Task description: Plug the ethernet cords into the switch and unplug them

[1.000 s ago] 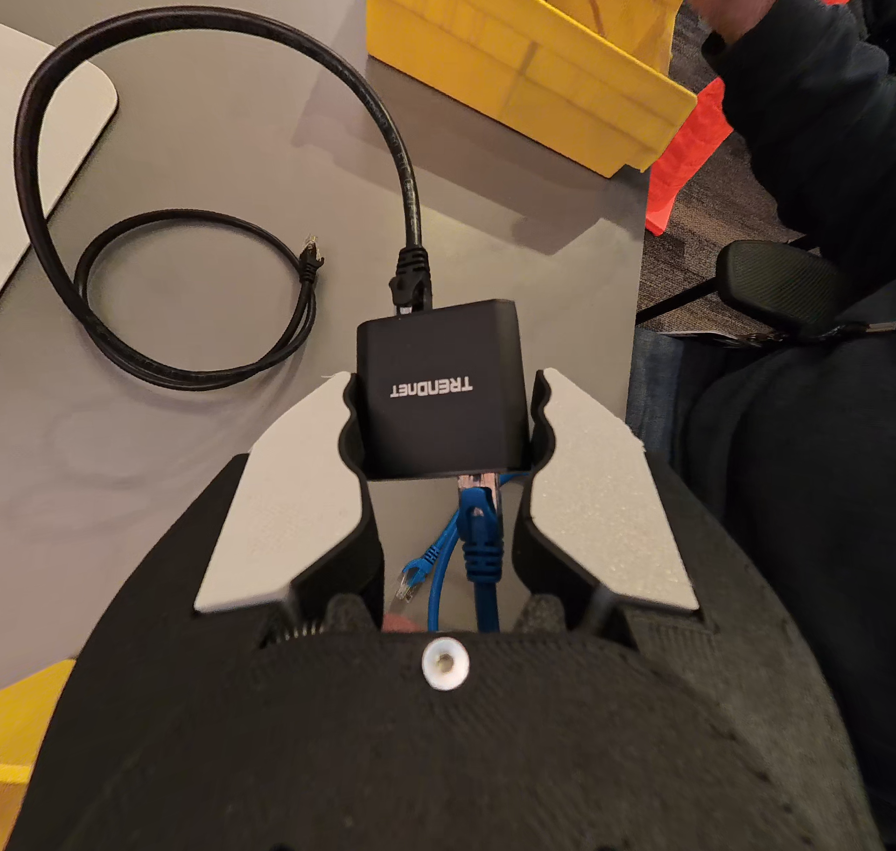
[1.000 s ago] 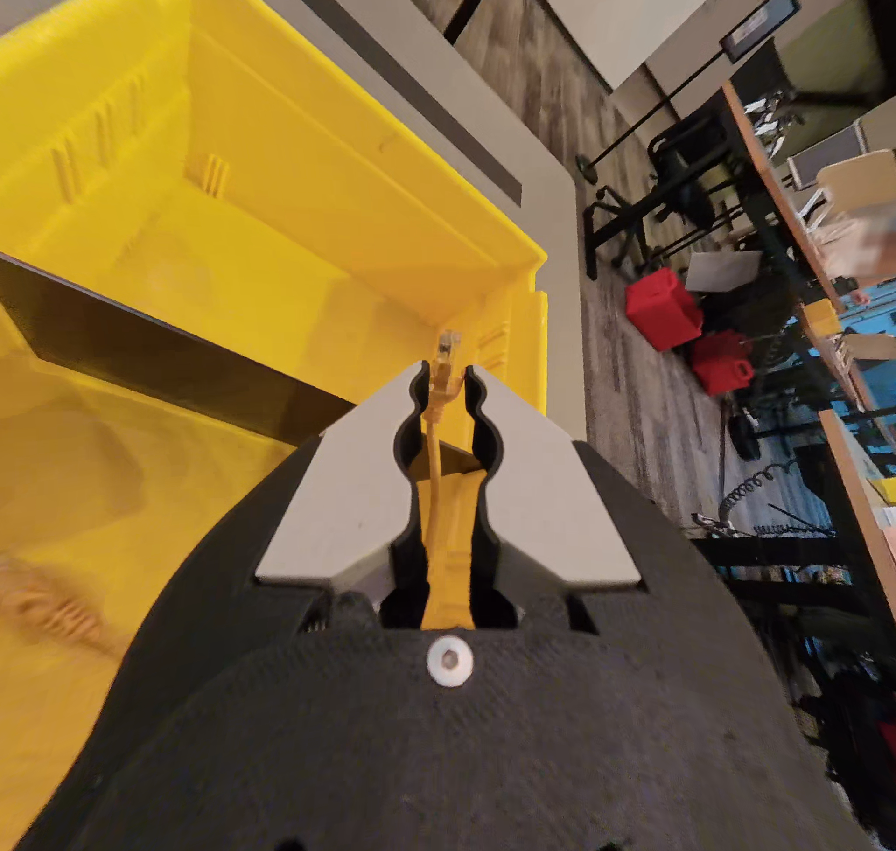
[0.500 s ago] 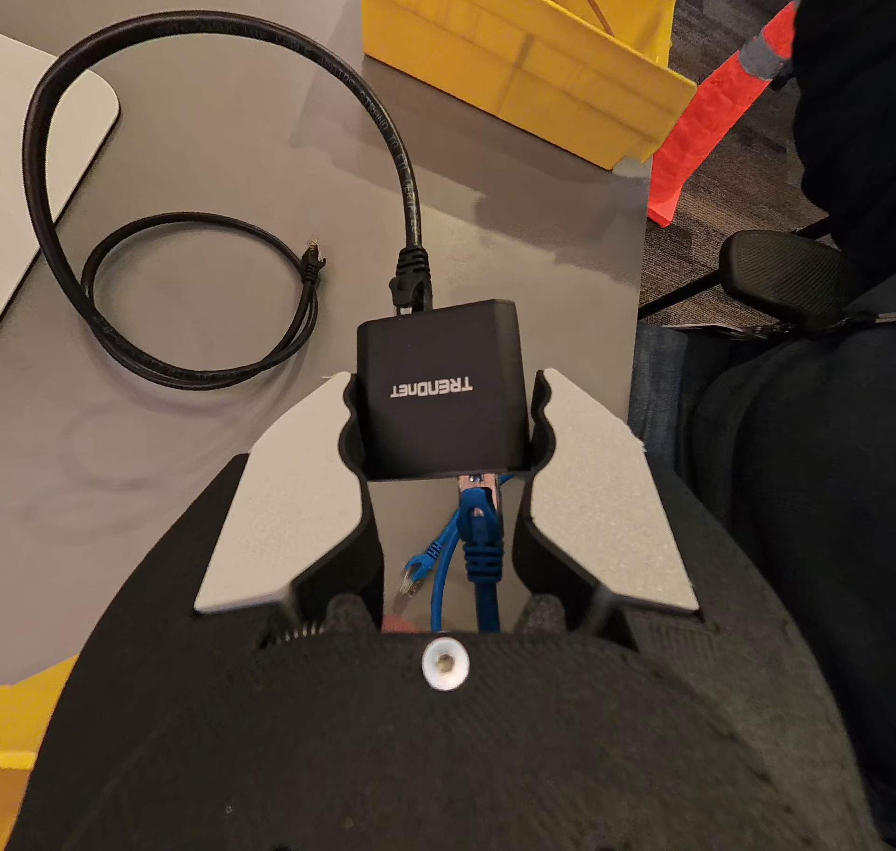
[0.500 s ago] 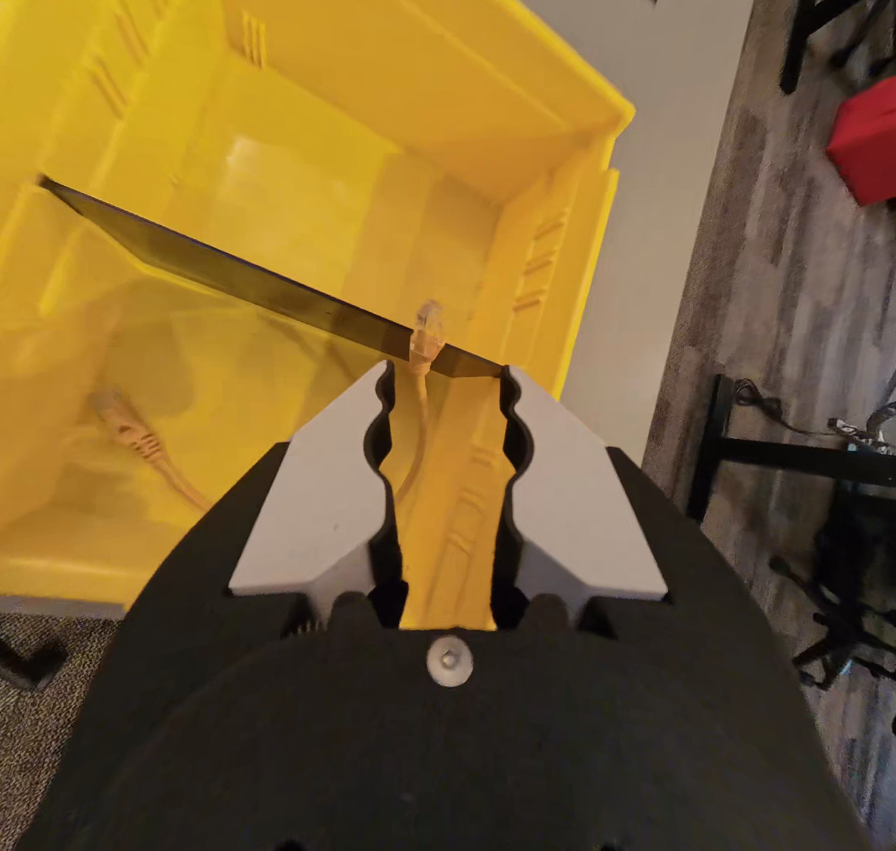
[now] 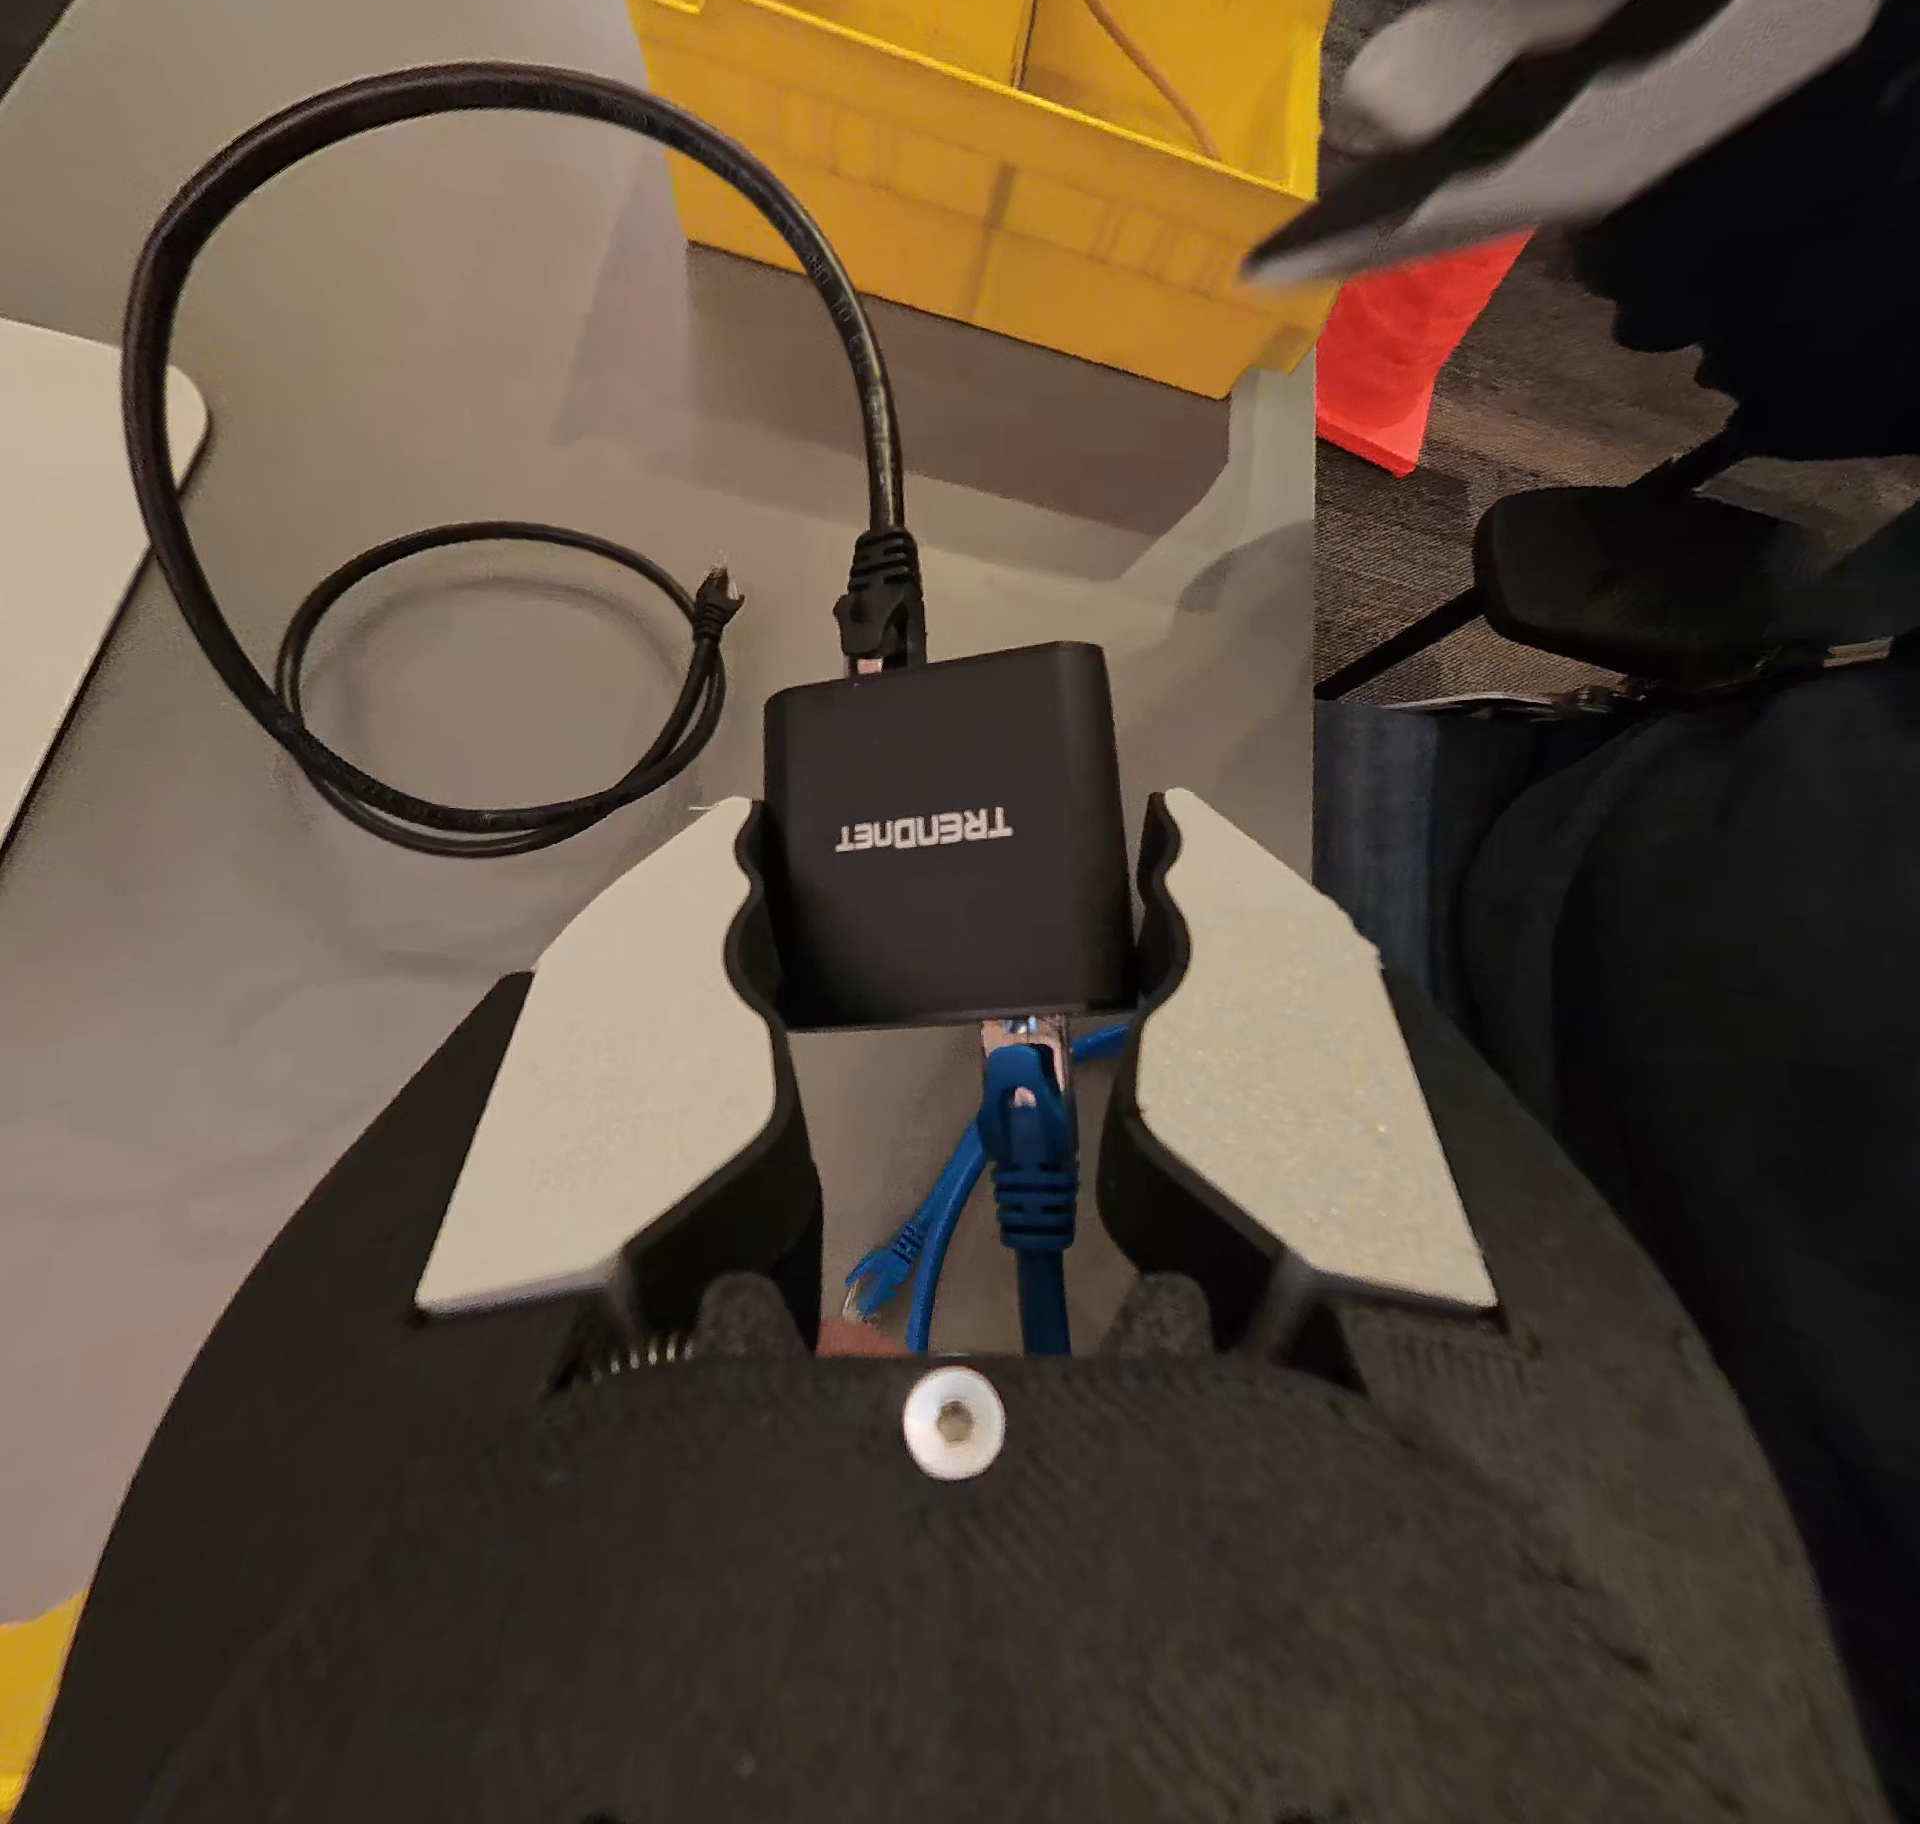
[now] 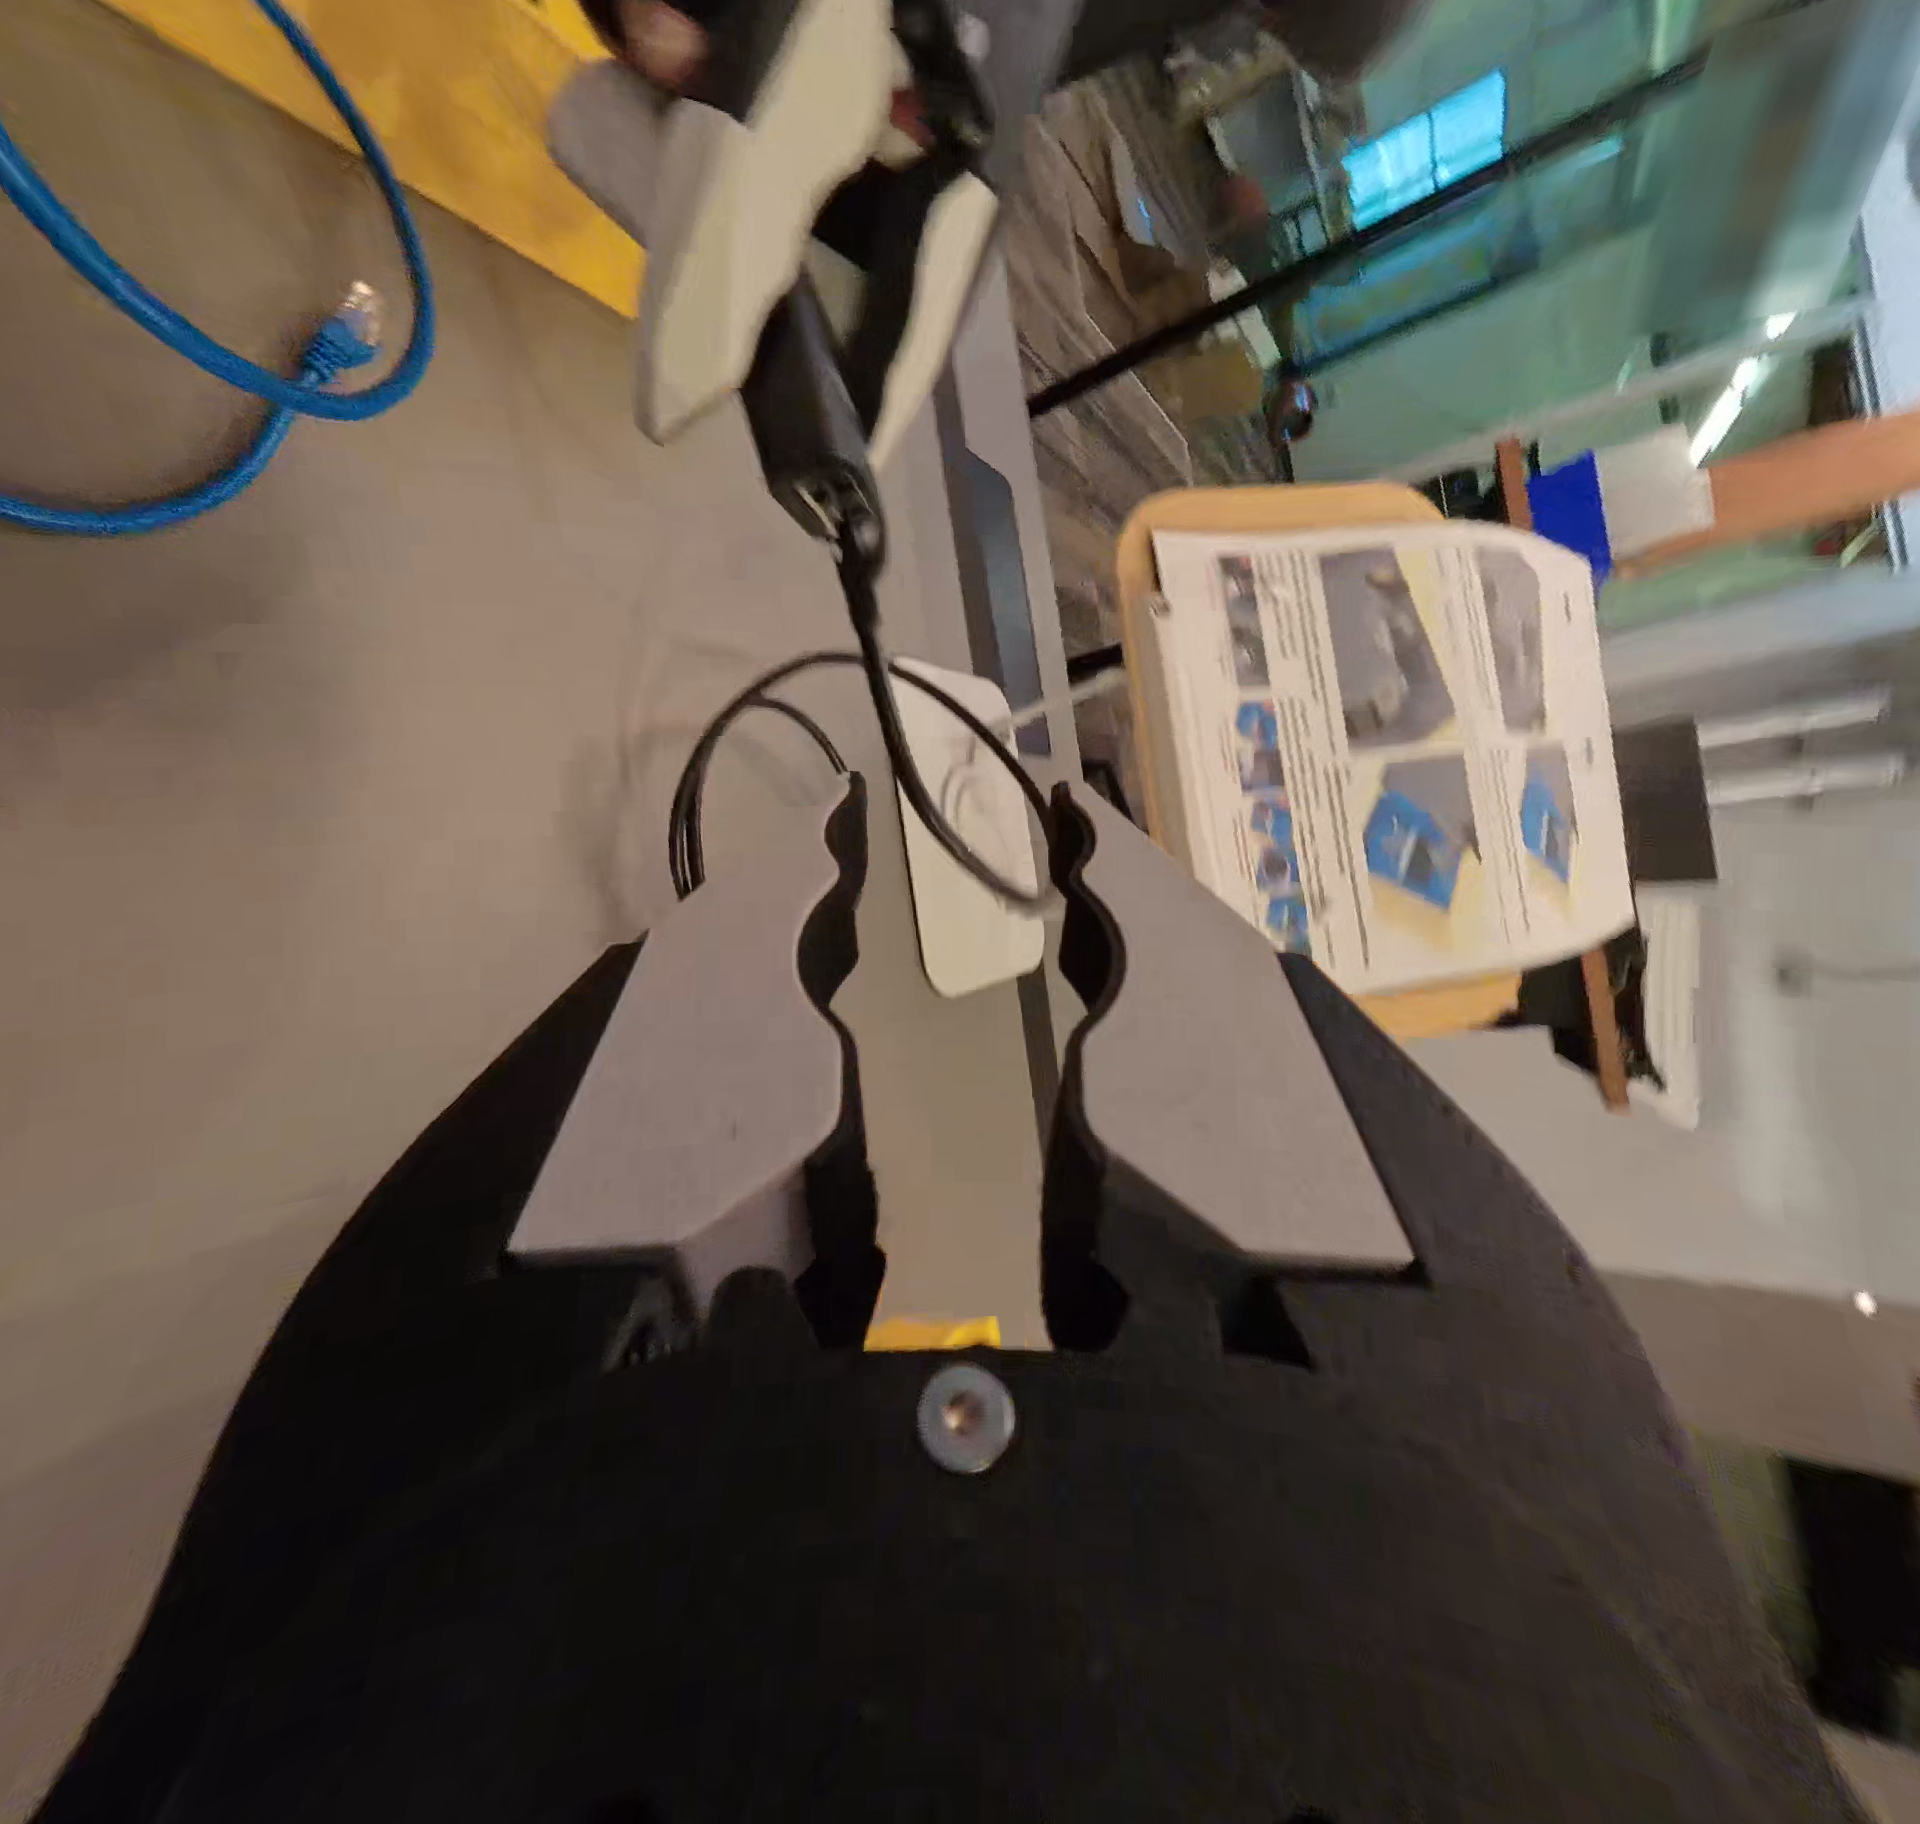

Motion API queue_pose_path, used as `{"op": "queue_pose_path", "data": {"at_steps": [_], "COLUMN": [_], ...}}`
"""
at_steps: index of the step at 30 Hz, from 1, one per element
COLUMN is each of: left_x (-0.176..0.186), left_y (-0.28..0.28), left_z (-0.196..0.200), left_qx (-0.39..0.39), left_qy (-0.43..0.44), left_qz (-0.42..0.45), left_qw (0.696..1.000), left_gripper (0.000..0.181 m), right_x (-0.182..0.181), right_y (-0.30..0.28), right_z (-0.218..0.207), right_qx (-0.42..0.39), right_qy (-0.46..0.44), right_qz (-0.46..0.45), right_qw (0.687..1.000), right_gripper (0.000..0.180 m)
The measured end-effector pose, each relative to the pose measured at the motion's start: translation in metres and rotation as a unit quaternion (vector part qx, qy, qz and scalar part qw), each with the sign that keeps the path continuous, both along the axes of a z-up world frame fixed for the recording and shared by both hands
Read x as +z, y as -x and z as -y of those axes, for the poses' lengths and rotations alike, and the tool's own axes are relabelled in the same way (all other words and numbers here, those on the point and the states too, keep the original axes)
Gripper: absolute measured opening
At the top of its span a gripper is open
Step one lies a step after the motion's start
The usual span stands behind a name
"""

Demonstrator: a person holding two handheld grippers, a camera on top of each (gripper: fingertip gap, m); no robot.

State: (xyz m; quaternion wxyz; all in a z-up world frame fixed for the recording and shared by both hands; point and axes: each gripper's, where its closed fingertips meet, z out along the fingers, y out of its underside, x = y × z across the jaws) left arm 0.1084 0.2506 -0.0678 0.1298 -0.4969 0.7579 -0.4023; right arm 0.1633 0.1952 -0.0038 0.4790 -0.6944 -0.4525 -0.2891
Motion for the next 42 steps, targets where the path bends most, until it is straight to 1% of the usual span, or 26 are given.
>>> {"op": "queue_pose_path", "data": {"at_steps": [4,6,9,11,13,16,18,25,30,37,42], "left_x": [0.003,0.004,0.004,0.004,0.004,0.002,0.002,0.001,-0.002,0.001,0.000], "left_y": [0.000,0.001,0.001,0.001,0.001,0.001,0.001,0.001,0.003,0.002,0.003], "left_z": [0.009,0.011,0.015,0.017,0.019,0.020,0.022,0.026,0.031,0.029,0.029], "left_qx": [-0.009,-0.014,-0.019,-0.020,-0.023,-0.024,-0.026,-0.031,-0.039,-0.035,-0.034], "left_qy": [0.010,0.011,0.011,0.014,0.018,0.014,0.017,0.019,0.025,0.032,0.033], "left_qz": [-0.001,-0.003,-0.005,-0.007,-0.008,-0.013,-0.014,-0.017,-0.028,-0.025,-0.029], "left_qw": [1.000,1.000,1.000,1.000,1.000,1.000,0.999,0.999,0.999,0.999,0.998], "left_gripper": [0.067,0.067,0.067,0.067,0.067,0.067,0.067,0.067,0.067,0.066,0.067], "right_x": [-0.029,-0.035,-0.038,-0.038,-0.041,-0.045,-0.044,-0.047,-0.052,-0.051,-0.051], "right_y": [0.022,0.027,0.033,0.039,0.037,0.036,0.036,0.036,0.038,0.038,0.039], "right_z": [-0.032,-0.042,-0.050,-0.051,-0.054,-0.055,-0.055,-0.050,-0.044,-0.047,-0.047], "right_qx": [0.036,0.045,0.055,0.072,0.068,0.070,0.074,0.089,0.097,0.110,0.112], "right_qy": [0.020,0.018,0.014,0.008,0.012,0.020,0.015,0.031,0.066,0.054,0.044], "right_qz": [0.067,0.090,0.100,0.100,0.109,0.105,0.106,0.121,0.145,0.146,0.169], "right_qw": [0.997,0.995,0.993,0.992,0.992,0.992,0.991,0.988,0.982,0.982,0.978], "right_gripper": [0.034,0.034,0.031,0.025,0.020,0.019,0.013,0.012,0.010,0.012,0.012]}}
